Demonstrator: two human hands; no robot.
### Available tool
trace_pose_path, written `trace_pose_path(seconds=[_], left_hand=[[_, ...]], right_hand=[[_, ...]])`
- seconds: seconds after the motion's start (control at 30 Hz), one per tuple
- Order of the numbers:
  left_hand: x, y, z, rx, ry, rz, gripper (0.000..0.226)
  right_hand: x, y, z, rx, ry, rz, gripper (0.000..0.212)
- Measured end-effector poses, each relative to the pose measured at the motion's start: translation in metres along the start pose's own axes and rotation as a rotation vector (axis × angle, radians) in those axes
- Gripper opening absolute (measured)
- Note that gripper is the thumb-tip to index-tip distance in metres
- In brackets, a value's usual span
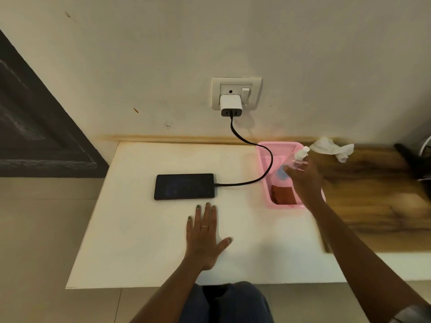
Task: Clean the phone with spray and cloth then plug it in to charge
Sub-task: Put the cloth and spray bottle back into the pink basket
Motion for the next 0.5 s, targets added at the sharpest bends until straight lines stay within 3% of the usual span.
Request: trace_pose_path(seconds=[0.5], left_hand=[[-0.001,0.001,0.002,-0.031,0.04,0.052,0.088]], right_hand=[[0.019,0.0,0.031,0.022,0.071,-0.016,0.055]])
Point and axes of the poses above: each hand's wrist, its own z-axis towards the middle knuckle, its own x-axis out of the palm, y = z × x, the point moved 1 cm from there along z, towards the middle knuckle, and after that the axes turned 14 degrees about y, right-handed, at the moved point
